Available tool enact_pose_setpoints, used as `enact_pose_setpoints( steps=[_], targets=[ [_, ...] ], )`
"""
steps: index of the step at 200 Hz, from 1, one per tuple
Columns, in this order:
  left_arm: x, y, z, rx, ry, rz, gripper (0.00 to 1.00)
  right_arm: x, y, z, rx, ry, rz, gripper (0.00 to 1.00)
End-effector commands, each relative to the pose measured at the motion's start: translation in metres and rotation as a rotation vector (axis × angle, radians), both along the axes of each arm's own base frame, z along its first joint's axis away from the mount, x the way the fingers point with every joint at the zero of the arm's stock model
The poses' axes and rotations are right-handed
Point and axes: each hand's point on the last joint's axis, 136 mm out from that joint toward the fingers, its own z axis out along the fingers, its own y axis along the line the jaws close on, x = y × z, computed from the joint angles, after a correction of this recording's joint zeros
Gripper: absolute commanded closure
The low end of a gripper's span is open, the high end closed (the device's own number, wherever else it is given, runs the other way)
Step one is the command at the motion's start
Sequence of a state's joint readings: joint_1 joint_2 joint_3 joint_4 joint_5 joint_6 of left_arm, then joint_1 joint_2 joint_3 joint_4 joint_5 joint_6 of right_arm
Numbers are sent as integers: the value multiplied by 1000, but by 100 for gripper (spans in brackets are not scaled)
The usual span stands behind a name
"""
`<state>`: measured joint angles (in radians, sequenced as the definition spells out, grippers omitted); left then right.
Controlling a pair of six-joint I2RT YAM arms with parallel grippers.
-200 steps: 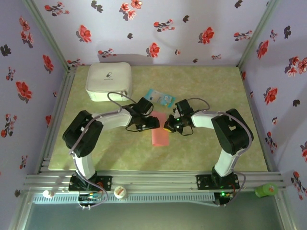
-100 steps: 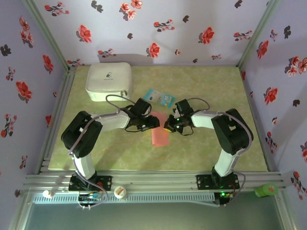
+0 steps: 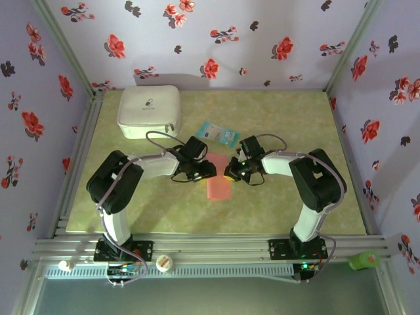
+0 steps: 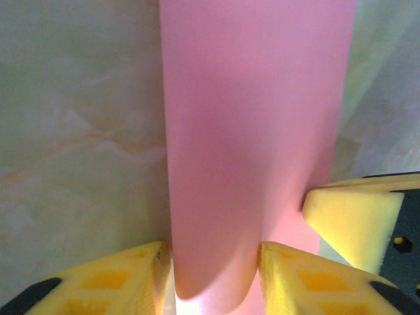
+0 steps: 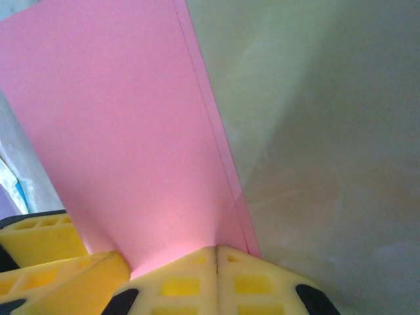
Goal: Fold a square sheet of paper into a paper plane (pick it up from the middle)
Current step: First fold the square sheet of paper in half at the center of the table.
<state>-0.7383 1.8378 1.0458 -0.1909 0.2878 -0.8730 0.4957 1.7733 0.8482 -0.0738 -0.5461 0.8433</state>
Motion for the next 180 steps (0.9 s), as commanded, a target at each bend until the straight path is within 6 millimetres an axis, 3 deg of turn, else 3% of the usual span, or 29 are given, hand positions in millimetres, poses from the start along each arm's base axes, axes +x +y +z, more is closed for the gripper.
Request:
enact_pose_setpoints(
  steps=[1, 19, 42, 57, 76, 95, 114, 154, 180],
  targets=[
    [-2, 8, -12, 55, 27, -2, 59, -6, -6, -12, -48, 50, -21, 99],
    [-2, 9, -12, 61, 26, 1, 59, -1, -2, -2, -15, 27, -27, 94],
    [-2, 11, -14, 75, 26, 0, 59, 12, 4, 27, 76, -41, -73, 84],
    [-2, 12, -16, 83, 26, 4, 59, 21, -10, 42, 61, -99, -128, 77],
    [-2, 12, -16, 88, 28, 1, 60, 28, -37, 53, 2, -143, -193, 75],
    [-2, 14, -16, 100, 27, -4, 59, 30, -65, 54, -38, -154, -256, 75],
    [-2, 16, -16, 113, 23, -2, 59, 30, -80, 55, -35, -159, -297, 74],
    [-1, 17, -17, 129, 24, -12, 59, 27, -80, 47, -15, -129, -306, 74],
    [-8, 34, -21, 204, 34, -13, 60, 27, -78, 47, -1, -126, -307, 74]
  ],
)
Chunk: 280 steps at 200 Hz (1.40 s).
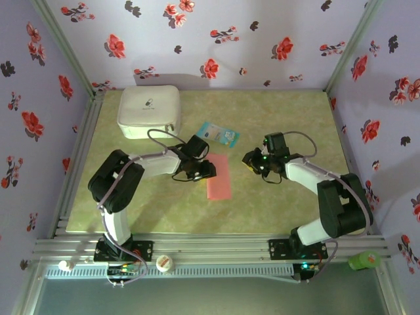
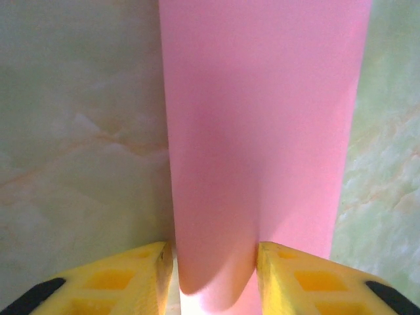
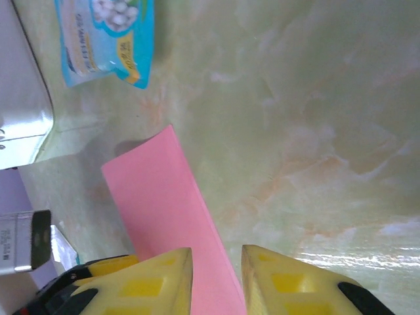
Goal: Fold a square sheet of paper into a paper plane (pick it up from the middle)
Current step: First fold the square sheet of paper in half at the center of the table, then hold the square sheet of paper at the center of the table.
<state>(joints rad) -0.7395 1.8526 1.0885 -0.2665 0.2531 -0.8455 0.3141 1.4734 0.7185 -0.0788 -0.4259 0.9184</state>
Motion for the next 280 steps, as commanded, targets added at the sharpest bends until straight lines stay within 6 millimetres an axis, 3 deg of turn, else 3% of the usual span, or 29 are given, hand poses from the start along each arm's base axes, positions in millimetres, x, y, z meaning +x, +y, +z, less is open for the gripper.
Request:
enact_pose_setpoints(
  steps=[1, 49, 93, 209, 280],
  targets=[
    [-10, 29, -19, 146, 33, -3, 60, -3, 1, -5, 11, 18, -4, 74],
    [-6, 19, -18, 110, 33, -9, 59, -3, 0, -4, 6, 16, -4, 74],
    [0, 6, -11, 82, 14, -32, 51, -5, 1, -8, 8, 28, 4, 74],
    [-5, 10, -28, 138, 52, -34, 54, -4, 6, -8, 24, 36, 20, 73],
    [-7, 9, -35, 155, 67, -35, 51, -5, 9, -9, 32, 40, 31, 73]
  ],
)
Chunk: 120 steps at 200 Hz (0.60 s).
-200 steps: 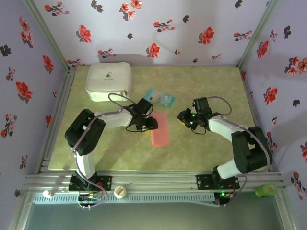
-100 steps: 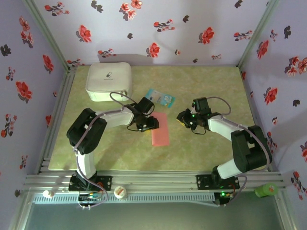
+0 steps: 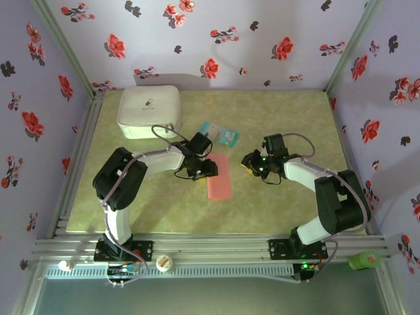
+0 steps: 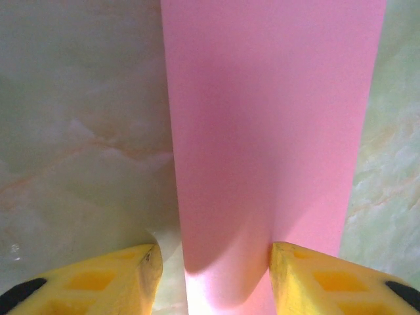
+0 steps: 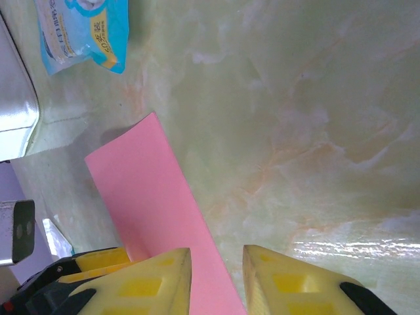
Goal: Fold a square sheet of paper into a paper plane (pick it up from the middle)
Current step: Hold the square sheet of paper at the center of the table.
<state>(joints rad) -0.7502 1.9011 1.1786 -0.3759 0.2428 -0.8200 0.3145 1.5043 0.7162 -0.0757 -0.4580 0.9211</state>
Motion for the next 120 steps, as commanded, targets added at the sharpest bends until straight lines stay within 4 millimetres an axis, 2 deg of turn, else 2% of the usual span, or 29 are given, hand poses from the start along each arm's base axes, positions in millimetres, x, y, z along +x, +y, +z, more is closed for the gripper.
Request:
enact_pose_setpoints(
  steps=[1, 120],
  targets=[
    [-7, 13, -34, 100, 34, -7, 50, 0, 5, 0, 15, 2, 12, 73],
    [-14, 20, -47, 153, 58, -11, 50, -2, 12, 3, 18, -8, 48, 74]
  ],
)
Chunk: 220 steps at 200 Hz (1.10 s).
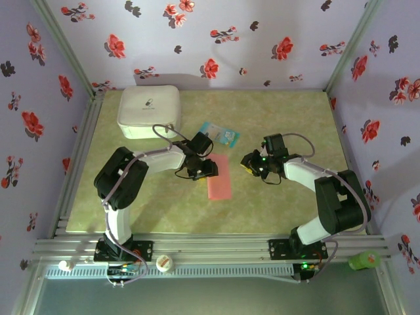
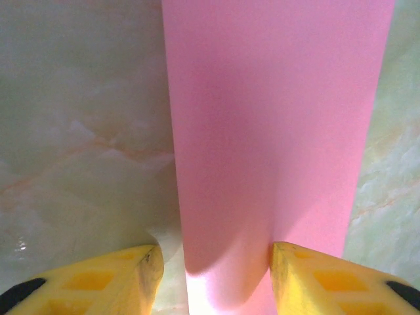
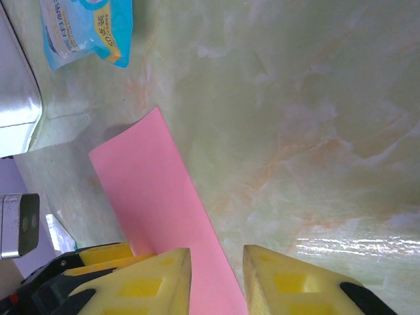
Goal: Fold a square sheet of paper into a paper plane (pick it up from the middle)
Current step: Hold the square sheet of paper at the center of the table.
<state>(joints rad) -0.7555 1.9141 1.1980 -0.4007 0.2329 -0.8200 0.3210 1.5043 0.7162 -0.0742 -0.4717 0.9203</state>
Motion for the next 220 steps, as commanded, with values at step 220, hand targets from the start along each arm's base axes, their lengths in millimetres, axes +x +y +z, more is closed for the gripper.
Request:
enact_pose_setpoints(
  steps=[220],
  targets=[
    [-15, 20, -48, 150, 52, -21, 50, -21, 71, -36, -159, 75, 333, 100]
  ],
)
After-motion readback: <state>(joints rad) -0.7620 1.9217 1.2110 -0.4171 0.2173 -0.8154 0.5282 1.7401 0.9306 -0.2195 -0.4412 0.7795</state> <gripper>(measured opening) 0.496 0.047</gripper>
